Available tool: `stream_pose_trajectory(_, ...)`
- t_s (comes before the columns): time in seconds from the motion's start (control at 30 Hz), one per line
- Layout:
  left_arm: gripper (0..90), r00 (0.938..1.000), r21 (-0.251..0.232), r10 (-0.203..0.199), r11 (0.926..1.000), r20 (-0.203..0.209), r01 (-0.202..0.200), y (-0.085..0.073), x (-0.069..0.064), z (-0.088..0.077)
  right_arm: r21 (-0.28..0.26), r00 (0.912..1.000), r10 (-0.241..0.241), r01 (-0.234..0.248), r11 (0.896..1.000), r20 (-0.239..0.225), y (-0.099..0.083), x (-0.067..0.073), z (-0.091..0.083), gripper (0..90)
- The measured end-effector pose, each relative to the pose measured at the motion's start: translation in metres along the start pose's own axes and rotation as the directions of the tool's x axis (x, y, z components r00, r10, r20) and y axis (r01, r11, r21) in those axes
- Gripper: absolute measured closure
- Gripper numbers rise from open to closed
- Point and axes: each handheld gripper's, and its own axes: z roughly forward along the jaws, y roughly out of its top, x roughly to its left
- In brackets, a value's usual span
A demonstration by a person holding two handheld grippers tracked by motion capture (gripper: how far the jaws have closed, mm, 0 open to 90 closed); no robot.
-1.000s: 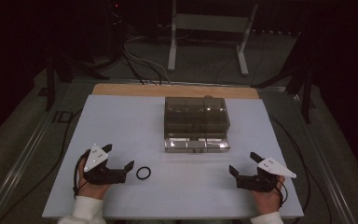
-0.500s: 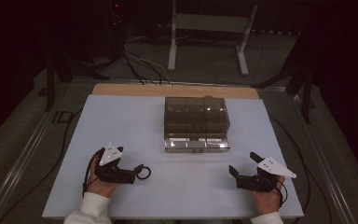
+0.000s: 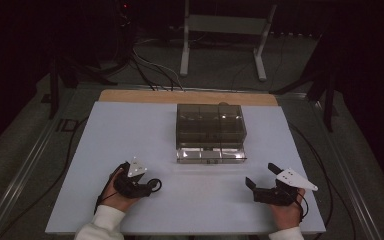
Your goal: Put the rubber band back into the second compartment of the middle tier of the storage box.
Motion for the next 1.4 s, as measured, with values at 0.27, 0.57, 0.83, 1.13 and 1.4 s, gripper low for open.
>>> stream_pose_trajectory(0.27, 83.8, 0.9997, 0.059, 0.023, 0.998, -0.008, -0.023, 0.0, -0.002, 0.005, 0.002, 1.0, 0.001, -0.001, 1.0, 0.0, 0.0, 0.0, 0.0, 0.3)
stream_pose_trajectory(0.57, 88.2, 0.9999, 0.051, 0.013, 0.9986, 0.011, -0.013, 0.002, -0.002, 0.003, 0.003, 1.0, 0.001, -0.001, 1.0, 0.0, 0.0, 0.0, 0.0, 0.3)
stream_pose_trajectory(0.83, 88.2, 0.9997, 0.02, 0.017, 0.9997, 0.019, -0.018, 0.014, -0.006, -0.001, 0.006, 1.0, 0.002, -0.002, 1.0, -0.001, 0.0, 0.0, 0.001, 0.2)
stream_pose_trajectory(1.13, 88.2, 0.9994, -0.003, 0.015, 0.9999, 0.032, -0.015, 0.026, -0.008, -0.003, 0.002, 1.0, 0.003, -0.003, 1.0, -0.001, 0.0, 0.0, 0.0, 0.2)
stream_pose_trajectory(1.4, 88.2, 0.9988, -0.025, 0.009, 0.9996, 0.049, -0.008, 0.037, -0.008, -0.007, 0.004, 1.0, 0.004, -0.004, 1.0, -0.004, 0.0, 0.0, 0.001, 0.2)
